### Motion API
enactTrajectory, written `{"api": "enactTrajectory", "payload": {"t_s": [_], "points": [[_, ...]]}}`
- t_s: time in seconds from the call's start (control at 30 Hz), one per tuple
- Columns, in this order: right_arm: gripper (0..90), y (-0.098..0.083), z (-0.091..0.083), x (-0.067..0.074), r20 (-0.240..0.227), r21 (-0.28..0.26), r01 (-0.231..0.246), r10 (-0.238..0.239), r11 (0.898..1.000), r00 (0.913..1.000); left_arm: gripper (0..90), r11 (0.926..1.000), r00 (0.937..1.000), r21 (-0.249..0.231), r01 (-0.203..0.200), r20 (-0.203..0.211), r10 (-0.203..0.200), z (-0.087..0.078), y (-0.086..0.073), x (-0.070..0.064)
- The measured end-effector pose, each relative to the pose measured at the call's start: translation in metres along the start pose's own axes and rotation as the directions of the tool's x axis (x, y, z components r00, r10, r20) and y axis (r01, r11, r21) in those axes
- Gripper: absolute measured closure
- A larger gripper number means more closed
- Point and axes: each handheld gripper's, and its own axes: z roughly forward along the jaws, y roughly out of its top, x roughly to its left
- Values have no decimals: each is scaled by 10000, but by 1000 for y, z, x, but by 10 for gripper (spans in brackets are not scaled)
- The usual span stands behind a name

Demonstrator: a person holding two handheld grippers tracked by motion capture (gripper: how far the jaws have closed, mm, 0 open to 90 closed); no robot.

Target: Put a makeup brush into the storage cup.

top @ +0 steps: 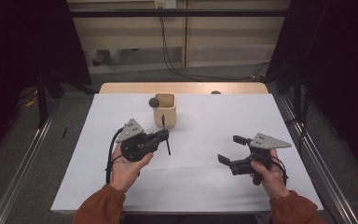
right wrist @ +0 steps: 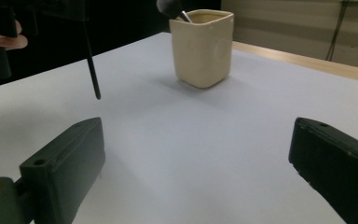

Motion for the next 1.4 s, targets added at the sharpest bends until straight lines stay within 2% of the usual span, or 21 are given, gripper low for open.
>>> {"api": "enactTrajectory", "payload": {"t_s": [0.4, 0.6, 0.7, 0.83, 0.97, 1.1, 1.3, 1.4], "points": [[15, -14, -22, -9, 619, -312, -172, 191, 9994, 9979, 856, 9997, 9992, -202, -141, -378, 133, -9, 15, 12], [3, -20, -31, -12, 1160, -587, -303, 369, 9978, 9926, 856, 9993, 9982, -361, -40, -600, 18, -13, 22, 19], [3, -21, -34, -12, 1243, -613, -327, 402, 9976, 9914, 855, 9990, 9975, -455, 17, -712, -49, -13, 25, 23], [0, -26, -37, -9, 1301, -645, -350, 432, 9973, 9906, 856, 9995, 9961, -314, 91, -873, -118, -9, 21, 29], [0, -28, -37, -9, 1301, -675, -382, 468, 9970, 9904, 856, 9986, 9954, -495, 197, -924, -242, -4, 22, 31], [0, -28, -36, -9, 1261, -728, -345, 435, 9968, 9911, 856, 9989, 9945, -466, -1, -1043, -48, 2, 29, 33], [1, -29, -35, -8, 1123, -718, -361, 440, 9968, 9927, 856, 9983, 9919, -581, -26, -1266, -48, 18, 36, 38], [0, -29, -35, -9, 1099, -712, -424, 501, 9966, 9927, 855, 9980, 9913, -605, -204, -1309, 123, 24, 44, 38]]}}
